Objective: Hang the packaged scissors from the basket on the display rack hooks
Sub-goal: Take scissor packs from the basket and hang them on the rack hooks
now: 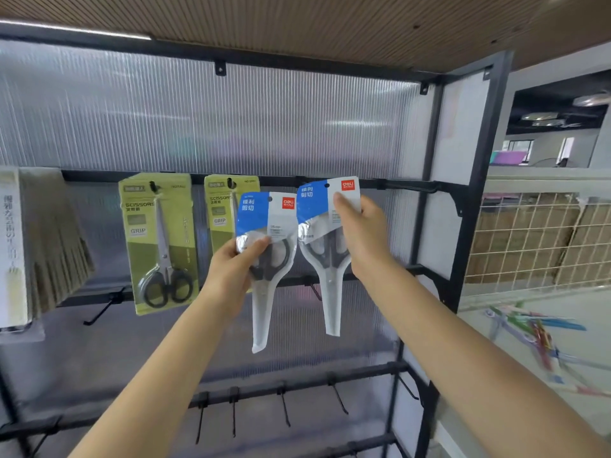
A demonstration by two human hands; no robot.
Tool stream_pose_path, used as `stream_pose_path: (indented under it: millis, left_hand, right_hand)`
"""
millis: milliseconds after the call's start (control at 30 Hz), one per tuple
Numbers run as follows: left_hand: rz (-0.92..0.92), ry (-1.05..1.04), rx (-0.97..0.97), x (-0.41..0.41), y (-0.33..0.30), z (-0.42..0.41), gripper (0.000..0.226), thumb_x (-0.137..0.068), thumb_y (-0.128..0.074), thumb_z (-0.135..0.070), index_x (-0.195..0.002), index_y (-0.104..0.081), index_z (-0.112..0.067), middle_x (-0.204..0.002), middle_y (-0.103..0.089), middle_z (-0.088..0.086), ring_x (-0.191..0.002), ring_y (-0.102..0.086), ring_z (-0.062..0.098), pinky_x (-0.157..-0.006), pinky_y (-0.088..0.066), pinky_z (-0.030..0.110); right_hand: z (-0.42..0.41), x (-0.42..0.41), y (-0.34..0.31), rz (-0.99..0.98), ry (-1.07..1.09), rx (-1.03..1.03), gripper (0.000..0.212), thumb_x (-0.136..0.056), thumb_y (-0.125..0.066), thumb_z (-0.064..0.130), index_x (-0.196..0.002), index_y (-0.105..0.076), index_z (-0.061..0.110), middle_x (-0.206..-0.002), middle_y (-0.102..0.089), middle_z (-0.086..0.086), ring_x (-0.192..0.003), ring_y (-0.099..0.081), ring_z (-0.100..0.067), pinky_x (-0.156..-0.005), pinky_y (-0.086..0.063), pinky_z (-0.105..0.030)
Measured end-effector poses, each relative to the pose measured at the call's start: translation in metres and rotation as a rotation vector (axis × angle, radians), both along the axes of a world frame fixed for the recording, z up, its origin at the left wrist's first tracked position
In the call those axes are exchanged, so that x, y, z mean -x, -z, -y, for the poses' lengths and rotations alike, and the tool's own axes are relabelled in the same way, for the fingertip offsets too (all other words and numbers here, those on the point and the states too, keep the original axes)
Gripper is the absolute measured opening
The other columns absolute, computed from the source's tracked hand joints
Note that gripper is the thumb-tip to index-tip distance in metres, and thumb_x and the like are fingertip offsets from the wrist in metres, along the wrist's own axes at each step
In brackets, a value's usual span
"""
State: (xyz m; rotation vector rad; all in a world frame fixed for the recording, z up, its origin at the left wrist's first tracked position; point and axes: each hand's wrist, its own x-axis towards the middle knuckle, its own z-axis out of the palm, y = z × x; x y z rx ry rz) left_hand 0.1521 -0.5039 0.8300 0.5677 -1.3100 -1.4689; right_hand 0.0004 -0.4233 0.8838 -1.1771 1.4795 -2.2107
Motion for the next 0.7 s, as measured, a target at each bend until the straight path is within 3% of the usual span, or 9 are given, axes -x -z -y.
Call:
stream_pose_path:
  millis: [267,567,700]
  left_hand:
    - [0.034,-0.012,-0.008,-0.001,0.004,0.009,0.011,-0.086,-0.064,-0.021,-0.095,-0.062,-0.014,-0.099,-0.068,0.009,-0.092,-0.063,0.027,-0.088,-0.05,0.052]
    - [0.021,-0.021,-0.02,-0.003,0.003,0.02,0.005,-0.087,-0.063,-0.018,-0.091,-0.061,-0.016,-0.091,-0.068,0.005,-0.083,-0.063,0.024,-0.075,-0.053,0.044]
    - [0.042,-0.03,-0.03,-0.003,0.005,0.028,0.006,-0.087,-0.063,-0.018,-0.091,-0.06,-0.015,-0.09,-0.066,0.006,-0.083,-0.063,0.025,-0.068,-0.054,0.042]
  right_hand:
    - [0.017,0.008,0.005,0.068,0.043,-0.032,0.017,-0.091,-0.057,0.02,-0.094,-0.064,0.004,-0.078,-0.063,0.001,-0.068,-0.057,-0.008,-0.058,-0.046,-0.019]
    - [0.054,0.024,0.011,-0.019,0.059,-0.126,0.012,-0.093,-0.055,0.026,-0.086,-0.058,0.016,-0.081,-0.062,0.003,-0.078,-0.059,-0.012,-0.069,-0.047,-0.027]
    - [0.073,0.032,0.005,-0.114,0.09,-0.179,0.015,-0.094,-0.055,0.024,-0.08,-0.055,0.017,-0.083,-0.06,0.001,-0.08,-0.057,-0.015,-0.062,-0.043,-0.024]
